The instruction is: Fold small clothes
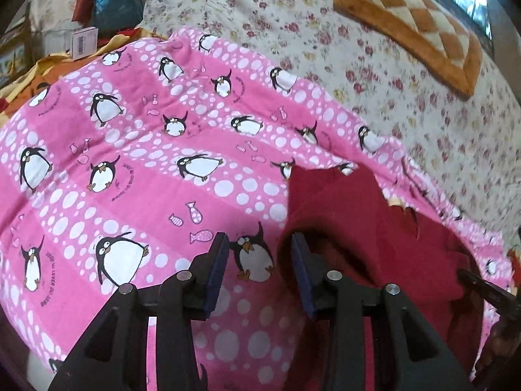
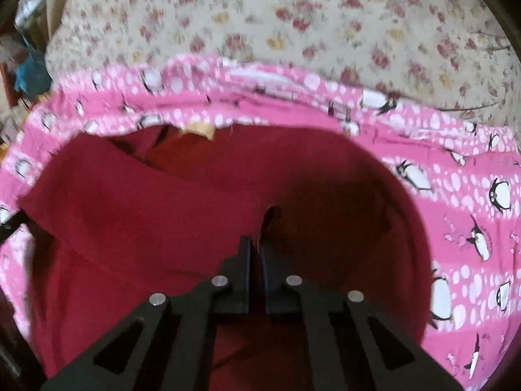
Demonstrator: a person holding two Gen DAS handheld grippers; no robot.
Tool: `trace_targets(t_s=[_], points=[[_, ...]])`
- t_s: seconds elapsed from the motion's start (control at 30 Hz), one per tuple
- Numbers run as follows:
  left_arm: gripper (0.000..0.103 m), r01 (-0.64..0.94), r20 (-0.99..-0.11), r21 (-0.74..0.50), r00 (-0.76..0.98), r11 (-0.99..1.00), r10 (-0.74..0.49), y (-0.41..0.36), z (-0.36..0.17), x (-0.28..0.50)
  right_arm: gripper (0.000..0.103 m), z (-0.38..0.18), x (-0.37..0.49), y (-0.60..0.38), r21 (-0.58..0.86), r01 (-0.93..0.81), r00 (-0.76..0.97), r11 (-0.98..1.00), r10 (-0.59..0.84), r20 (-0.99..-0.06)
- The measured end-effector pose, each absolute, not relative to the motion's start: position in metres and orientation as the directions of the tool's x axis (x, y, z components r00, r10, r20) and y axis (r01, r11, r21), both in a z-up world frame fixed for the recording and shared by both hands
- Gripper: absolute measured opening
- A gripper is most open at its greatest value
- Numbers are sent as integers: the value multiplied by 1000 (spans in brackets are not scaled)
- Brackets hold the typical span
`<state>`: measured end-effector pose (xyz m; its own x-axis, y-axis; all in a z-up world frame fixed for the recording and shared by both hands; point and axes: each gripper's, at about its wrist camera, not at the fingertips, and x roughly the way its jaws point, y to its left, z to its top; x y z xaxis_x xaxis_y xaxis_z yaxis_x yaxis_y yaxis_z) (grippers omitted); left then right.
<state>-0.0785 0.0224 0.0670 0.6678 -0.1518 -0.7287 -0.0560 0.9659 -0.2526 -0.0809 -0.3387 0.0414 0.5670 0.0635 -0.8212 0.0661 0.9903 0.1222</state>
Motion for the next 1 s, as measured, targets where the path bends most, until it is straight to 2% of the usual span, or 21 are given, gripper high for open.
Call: trace_targets(t_s=[0.17,0.27,0.33,0.4,0.5,0.6,0.73,0.87,1.0], points=[[18,-52,-683,-275,714,960,-157,22,76,-81,6,65,-100,-377,33,202,611,979,-100,-785],[18,-31,-703,-269,689,963,-174,15,72,-78,9,52,-94,-391,80,228,565,970,-65,-822],[18,4,-720,-263,665,965,-199,6,67,-79,25,49,-91,-390,88,234,534,968,-52,-844],[18,32,-730,-250,651,968,-210,-1,65,-79,50,58,-91,-382,120,233,562,965,-33,-826],[18,43,-759,-189,627,981,-174,-12,60,-76,67,74,-90,-359,171,176,625,969,24,-780],[18,36,-792,-161,592,986,-151,-13,51,-73,69,82,-67,-310,223,-16,605,975,187,-774],[18,36,-794,-197,580,980,-181,-3,52,-73,69,84,-26,-237,279,-219,548,935,355,-757],[18,41,-802,-259,548,965,-239,7,51,-72,68,78,10,-173,213,-376,490,902,389,-780],[18,47,-805,-277,534,960,-258,12,53,-71,69,59,40,-122,124,-485,426,866,358,-831]])
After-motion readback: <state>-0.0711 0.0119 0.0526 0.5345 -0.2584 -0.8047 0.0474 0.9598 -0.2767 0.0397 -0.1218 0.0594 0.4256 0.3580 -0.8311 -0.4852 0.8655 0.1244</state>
